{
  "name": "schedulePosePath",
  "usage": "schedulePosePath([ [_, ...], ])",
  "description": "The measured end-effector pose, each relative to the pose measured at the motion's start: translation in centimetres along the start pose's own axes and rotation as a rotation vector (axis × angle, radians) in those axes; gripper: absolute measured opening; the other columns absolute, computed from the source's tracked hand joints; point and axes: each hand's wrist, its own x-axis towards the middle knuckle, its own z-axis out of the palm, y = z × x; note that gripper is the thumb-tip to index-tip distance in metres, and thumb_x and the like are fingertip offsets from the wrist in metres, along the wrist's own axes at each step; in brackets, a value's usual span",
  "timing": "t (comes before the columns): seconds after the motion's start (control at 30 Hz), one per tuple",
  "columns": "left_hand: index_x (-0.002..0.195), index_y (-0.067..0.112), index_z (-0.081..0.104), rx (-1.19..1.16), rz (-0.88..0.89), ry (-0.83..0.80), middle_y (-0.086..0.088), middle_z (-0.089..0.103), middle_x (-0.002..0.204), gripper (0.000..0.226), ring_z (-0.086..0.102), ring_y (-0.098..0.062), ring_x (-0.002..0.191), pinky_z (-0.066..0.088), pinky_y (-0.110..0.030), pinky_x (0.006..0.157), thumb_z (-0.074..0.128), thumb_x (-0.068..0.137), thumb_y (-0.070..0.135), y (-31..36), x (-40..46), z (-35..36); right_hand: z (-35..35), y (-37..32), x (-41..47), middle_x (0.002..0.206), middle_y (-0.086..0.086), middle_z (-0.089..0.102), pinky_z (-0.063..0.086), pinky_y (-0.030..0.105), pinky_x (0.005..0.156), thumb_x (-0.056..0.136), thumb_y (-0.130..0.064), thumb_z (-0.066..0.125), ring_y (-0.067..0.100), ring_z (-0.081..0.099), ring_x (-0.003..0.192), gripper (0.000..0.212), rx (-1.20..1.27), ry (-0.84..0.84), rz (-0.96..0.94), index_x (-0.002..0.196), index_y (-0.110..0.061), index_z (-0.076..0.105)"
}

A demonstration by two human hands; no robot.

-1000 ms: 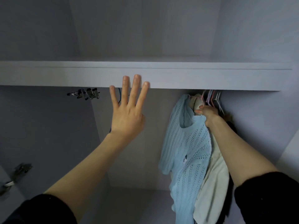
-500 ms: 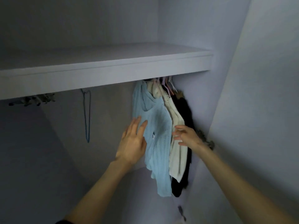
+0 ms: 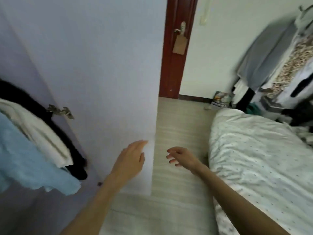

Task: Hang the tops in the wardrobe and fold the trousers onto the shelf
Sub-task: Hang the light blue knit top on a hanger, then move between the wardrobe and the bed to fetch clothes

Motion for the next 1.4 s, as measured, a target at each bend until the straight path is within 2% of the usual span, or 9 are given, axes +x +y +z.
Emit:
schedulePosePath([
  [0.3,0.137,0.012,0.046,-0.087,0.557,-0.298,-0.004,0.049,0.139,0.044,0.049,-0.021,0.125,0.038,-0.031,0.102,0.047,0.093,0.011,23.3,1.4,13.8,-17.1,16.4,-17.7,0.112,0.013,0.066,0.047,0.024,0.072,0.1,-0.014,0.041,0.017,0.061,0.087,0.028,0.284,0.518,0.198,0.121,-0.006,0.057],
  [0.53,0.147,0.019,0.028,-0.08,0.823,-0.6,0.005,0.028,0.152,0.048,0.027,-0.009,0.138,0.025,-0.024,0.111,0.036,0.1,0.019,41.8,-5.0,26.7,-26.2,33.5,-33.6,0.098,0.008,0.064,0.041,0.019,0.064,0.097,-0.008,0.042,0.016,0.057,0.08,0.028,0.379,0.834,0.398,0.119,-0.006,0.059],
  [0.67,0.148,0.02,0.023,-0.001,0.946,-0.772,0.005,0.018,0.156,0.048,0.021,-0.008,0.141,0.022,-0.023,0.111,0.033,0.101,0.02,50.7,-10.2,34.0,-29.9,43.6,-41.4,0.109,0.011,0.067,0.041,0.019,0.065,0.095,-0.006,0.044,0.02,0.059,0.091,0.029,0.297,0.946,0.555,0.119,-0.008,0.059],
  [0.8,0.15,0.02,0.018,0.106,1.041,-0.898,0.002,0.006,0.159,0.05,0.009,-0.011,0.145,0.017,-0.026,0.114,0.03,0.101,0.018,58.3,-14.7,41.2,-32.8,53.2,-47.7,0.118,0.01,0.064,0.04,0.022,0.081,0.097,-0.015,0.04,0.027,0.058,0.105,0.034,0.228,1.015,0.789,0.128,-0.009,0.053],
  [0.93,0.151,0.021,0.01,0.232,1.104,-0.957,0.003,-0.007,0.159,0.053,-0.004,-0.015,0.146,0.008,-0.031,0.118,0.027,0.101,0.019,63.3,-16.8,47.4,-34.8,61.0,-50.4,0.137,0.007,0.049,0.038,0.048,0.101,0.098,-0.032,0.043,0.029,0.047,0.124,0.045,0.164,1.007,1.001,0.14,-0.017,0.038],
  [1.17,0.151,0.022,-0.006,0.473,1.141,-0.944,-0.003,-0.024,0.155,0.062,-0.018,-0.023,0.144,0.001,-0.04,0.117,0.031,0.1,0.021,66.7,-16.6,55.8,-36.8,69.0,-49.0,0.153,0.008,0.022,0.025,0.057,0.105,0.081,-0.073,0.045,0.034,0.027,0.137,0.096,0.184,0.838,1.199,0.15,-0.014,0.012],
  [1.23,0.151,0.022,-0.005,0.536,1.142,-0.958,-0.004,-0.024,0.155,0.064,-0.019,-0.024,0.143,0.001,-0.04,0.117,0.033,0.099,0.022,66.3,-16.6,56.8,-36.6,69.6,-48.0,0.15,0.007,0.027,0.024,0.057,0.106,0.084,-0.066,0.049,0.034,0.03,0.135,0.086,0.111,0.785,1.245,0.147,-0.013,0.022],
  [1.33,0.151,0.023,-0.004,0.587,1.164,-0.963,-0.004,-0.023,0.155,0.065,-0.019,-0.024,0.143,0.001,-0.04,0.117,0.035,0.098,0.022,65.7,-16.4,57.4,-36.5,70.3,-47.6,0.131,0.005,0.049,0.028,0.053,0.105,0.095,-0.028,0.047,0.031,0.042,0.123,0.033,-0.019,0.871,1.266,0.126,-0.016,0.048],
  [1.4,0.151,0.021,0.0,0.568,1.167,-0.977,-0.004,-0.02,0.156,0.063,-0.017,-0.024,0.144,0.001,-0.039,0.117,0.034,0.099,0.021,65.8,-16.2,57.1,-36.6,69.9,-47.8,0.125,0.006,0.053,0.028,0.051,0.105,0.093,-0.015,0.043,0.03,0.046,0.118,0.03,0.056,0.994,1.243,0.123,-0.015,0.051],
])
